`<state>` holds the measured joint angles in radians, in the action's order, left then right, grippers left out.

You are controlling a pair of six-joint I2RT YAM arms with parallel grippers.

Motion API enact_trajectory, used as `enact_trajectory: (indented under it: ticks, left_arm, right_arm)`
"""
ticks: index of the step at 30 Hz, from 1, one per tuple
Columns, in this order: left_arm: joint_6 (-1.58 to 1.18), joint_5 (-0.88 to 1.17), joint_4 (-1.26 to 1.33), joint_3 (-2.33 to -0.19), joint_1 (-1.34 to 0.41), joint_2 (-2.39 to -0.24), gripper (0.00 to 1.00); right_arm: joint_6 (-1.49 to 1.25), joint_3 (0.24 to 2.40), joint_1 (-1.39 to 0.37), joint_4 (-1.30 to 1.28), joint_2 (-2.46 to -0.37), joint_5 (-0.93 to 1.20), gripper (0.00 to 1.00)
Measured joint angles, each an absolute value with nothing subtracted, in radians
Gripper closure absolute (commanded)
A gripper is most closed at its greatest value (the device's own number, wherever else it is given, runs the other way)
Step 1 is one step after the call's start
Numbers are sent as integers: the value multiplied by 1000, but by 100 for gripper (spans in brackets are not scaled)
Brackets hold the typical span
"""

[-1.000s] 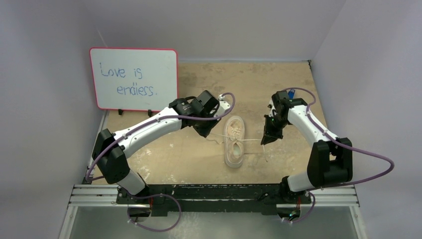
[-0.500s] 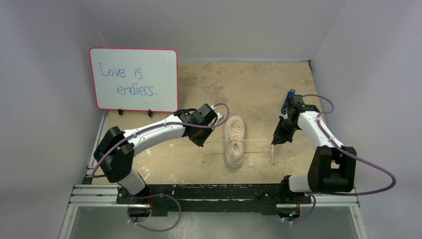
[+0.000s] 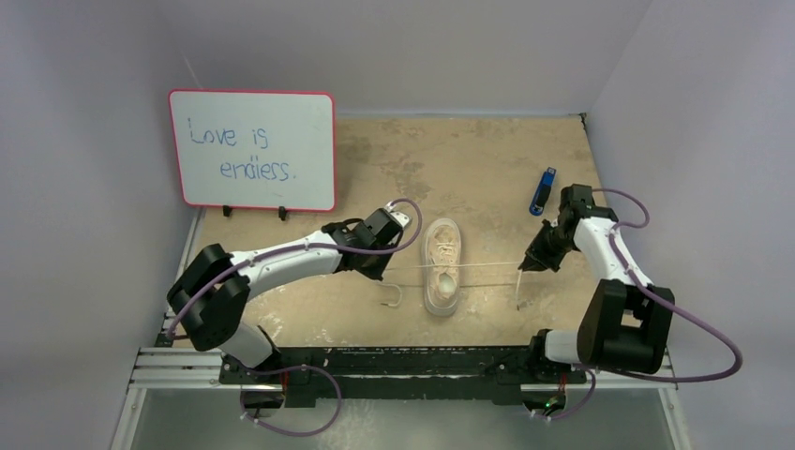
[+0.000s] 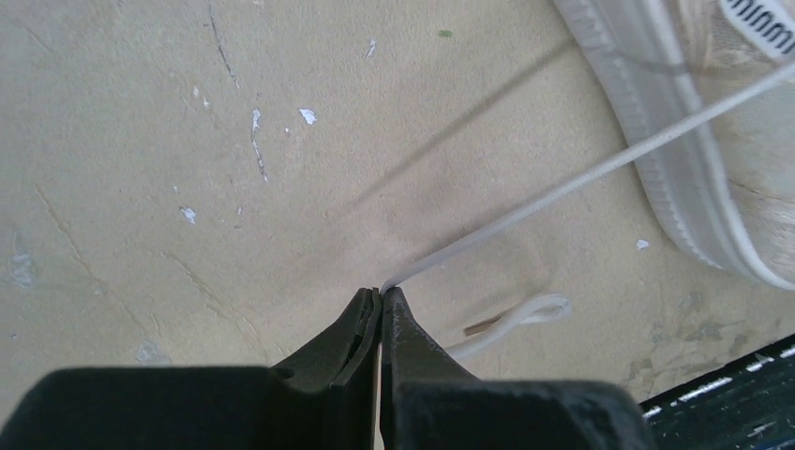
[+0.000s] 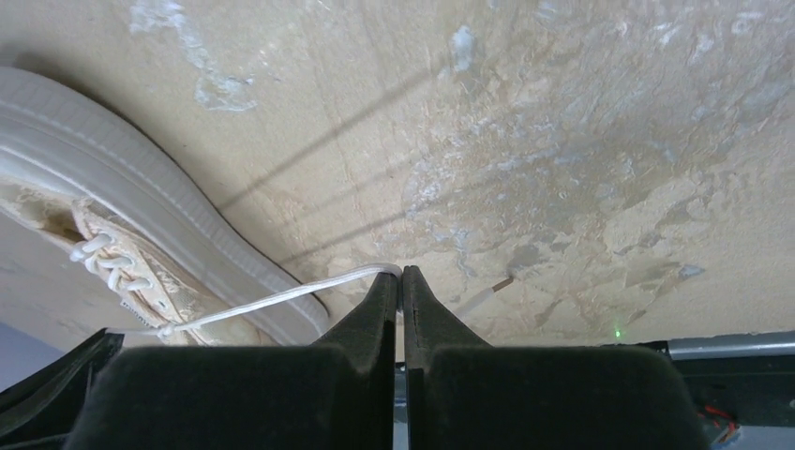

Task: Tie the shoes

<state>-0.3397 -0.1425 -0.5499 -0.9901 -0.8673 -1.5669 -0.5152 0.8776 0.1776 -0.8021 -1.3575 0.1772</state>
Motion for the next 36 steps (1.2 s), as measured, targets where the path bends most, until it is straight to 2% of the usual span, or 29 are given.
enact_trajectory:
  ticks: [10, 16, 20, 21, 23, 24, 27, 32, 36]
  left_arm:
    - [-292, -86, -382, -952, -864, -1366, 100]
    - [-236, -56, -263, -952, -864, -1355, 100]
    - [-142, -76, -330, -992, -865, -1375, 99]
    - [-121, -91, -363, -1011, -865, -1386, 90]
    - [-61, -105, -442, -1051, -866, -1407, 62]
    - [-38, -102, -468, -1058, -866, -1408, 53]
    - [13, -68, -535, -1050, -866, -1390, 36]
    - [28, 35, -456, -928, -865, -1313, 34]
    - [40, 81, -333, -900, -866, -1367, 35]
  right_arm:
    - [-415, 877, 187, -740, -1265, 268, 100]
    - [-382, 877, 190, -727, -1260, 324, 100]
    - [-372, 877, 191, -721, -1260, 344, 100]
    - [-371, 877, 191, -719, -1260, 348, 100]
    - [-366, 877, 191, -714, -1260, 358, 100]
    - [-365, 877, 191, -712, -1260, 360, 100]
    - [-363, 877, 191, -702, -1260, 364, 100]
    - [-355, 877, 191, -701, -1260, 373, 100]
    - [-352, 877, 191, -701, -1260, 387, 100]
